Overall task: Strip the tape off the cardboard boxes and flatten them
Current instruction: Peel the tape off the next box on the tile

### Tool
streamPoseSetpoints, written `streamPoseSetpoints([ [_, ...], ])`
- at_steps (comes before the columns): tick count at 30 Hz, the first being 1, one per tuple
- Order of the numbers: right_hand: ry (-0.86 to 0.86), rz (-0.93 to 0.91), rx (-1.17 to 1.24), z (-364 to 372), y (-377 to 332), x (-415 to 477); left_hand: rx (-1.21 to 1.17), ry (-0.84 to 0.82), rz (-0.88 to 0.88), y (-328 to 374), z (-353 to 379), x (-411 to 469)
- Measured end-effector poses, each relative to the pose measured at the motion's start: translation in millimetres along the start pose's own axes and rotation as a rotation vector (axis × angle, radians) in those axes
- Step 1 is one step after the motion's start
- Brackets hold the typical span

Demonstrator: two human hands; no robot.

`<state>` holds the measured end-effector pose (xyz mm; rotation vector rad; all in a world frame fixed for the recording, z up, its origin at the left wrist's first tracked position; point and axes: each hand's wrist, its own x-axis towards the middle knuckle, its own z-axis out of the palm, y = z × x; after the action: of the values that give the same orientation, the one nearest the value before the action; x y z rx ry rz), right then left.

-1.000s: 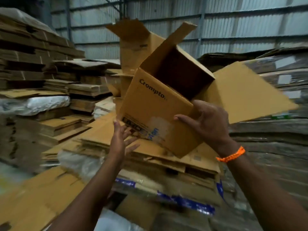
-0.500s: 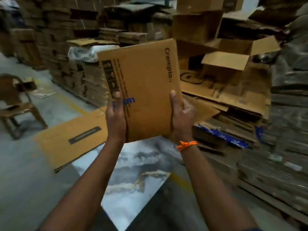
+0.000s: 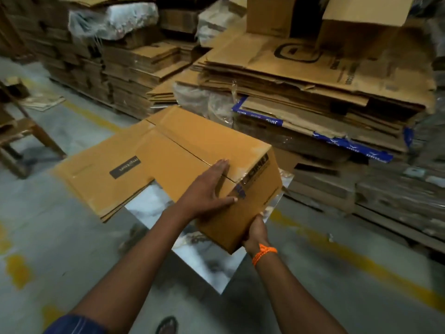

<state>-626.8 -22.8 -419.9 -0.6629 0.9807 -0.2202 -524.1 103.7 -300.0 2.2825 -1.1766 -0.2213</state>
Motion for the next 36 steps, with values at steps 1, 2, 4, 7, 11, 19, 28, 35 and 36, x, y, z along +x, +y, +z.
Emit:
streamPoseSetpoints([
  [1, 0.023, 0.01, -0.023, 0.0, 11.9, 23.2, -0.004, -0.039, 0.008, -17.7, 5.2, -0.3],
  [2, 0.055, 0.031, -0.031, 6.0, 19.4, 24.8, -0.022, -0.065, 0.048, -34.8, 11.5, 1.2],
  [4, 0.124, 0.014, -0.116, 6.5, 38.3, 40.6, -0.058, -0.143, 0.147, -61.7, 19.5, 9.7],
  [7, 0.31, -0.081, -0.072, 13.7, 61.2, 23.3, -0.014, -0.27, 0.304, -113.4, 26.6, 19.6],
  [11, 0.431, -0.375, -0.039, 26.3, 55.3, 1.5, 0.166, -0.421, 0.338, -182.6, 24.8, 17.3],
  [19, 0.714, -0.673, -0.683, 47.6, 32.9, 18.5, 0.028, -0.483, 0.395, -188.7, 34.9, 61.3],
  [28, 0.356, -0.977, -1.32, 123.0, -2.8, 87.2, -0.177, -0.321, 0.418, -200.5, 54.8, 111.0],
  [35, -0.01, -0.991, -1.407, 217.5, -27.7, 139.8, 0.153, -0.008, 0.05, -297.4, -18.8, 162.4],
  [36, -0.027, -0.978, -1.416, 230.0, -27.3, 146.2, 0.192, 0.02, -0.069, -321.5, -36.1, 172.0],
])
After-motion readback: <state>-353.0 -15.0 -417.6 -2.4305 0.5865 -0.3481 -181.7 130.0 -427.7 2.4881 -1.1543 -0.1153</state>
